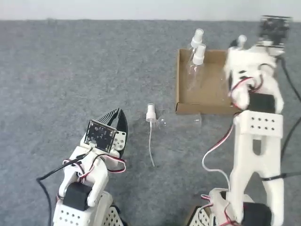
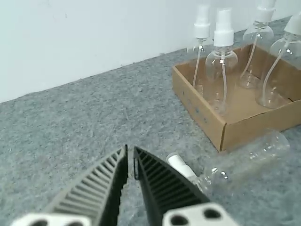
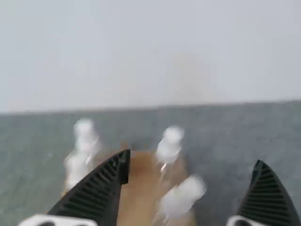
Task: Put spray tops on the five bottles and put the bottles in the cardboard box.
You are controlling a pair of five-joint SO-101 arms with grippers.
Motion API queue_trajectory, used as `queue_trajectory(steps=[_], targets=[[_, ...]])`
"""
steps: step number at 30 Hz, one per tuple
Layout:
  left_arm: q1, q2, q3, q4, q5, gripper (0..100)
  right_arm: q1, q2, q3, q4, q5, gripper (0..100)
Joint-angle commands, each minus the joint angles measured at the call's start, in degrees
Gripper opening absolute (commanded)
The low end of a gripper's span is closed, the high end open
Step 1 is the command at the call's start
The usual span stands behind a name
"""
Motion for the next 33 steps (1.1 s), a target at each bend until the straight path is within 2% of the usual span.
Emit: queue_trajectory(steps=[1, 6, 9, 13, 17, 23, 33], targets=[[-0.62, -0.79, -0.31, -1.32, -0.62, 1, -7.08, -4.09, -3.96, 12.44, 1.76, 32.9], [-1.85, -0.79, -0.66, -1.23, -0.35, 1, -20.35, -3.82, -3.96, 25.54, 10.46, 32.9], [-5.1, -0.53, -2.59, -0.79, 0.0, 1, -27.3, -1.98, -3.96, 30.46, 11.25, 32.9], [-7.47, -0.53, -6.55, 4.57, 4.04, 1, -32.31, 4.44, -3.96, 31.78, 12.4, 33.2], [-7.3, -0.7, -7.25, 6.07, 4.31, 1, -34.77, 12.7, -4.66, 31.16, 23.82, 33.3], [-7.3, -0.7, -7.25, 6.07, 4.4, 1, -35.21, 22.37, -8.62, 30.99, 28.75, 33.3], [-7.3, -0.79, -7.25, 6.07, 4.4, 1, -35.47, 30.46, -10.99, 31.08, 33.05, 33.3]])
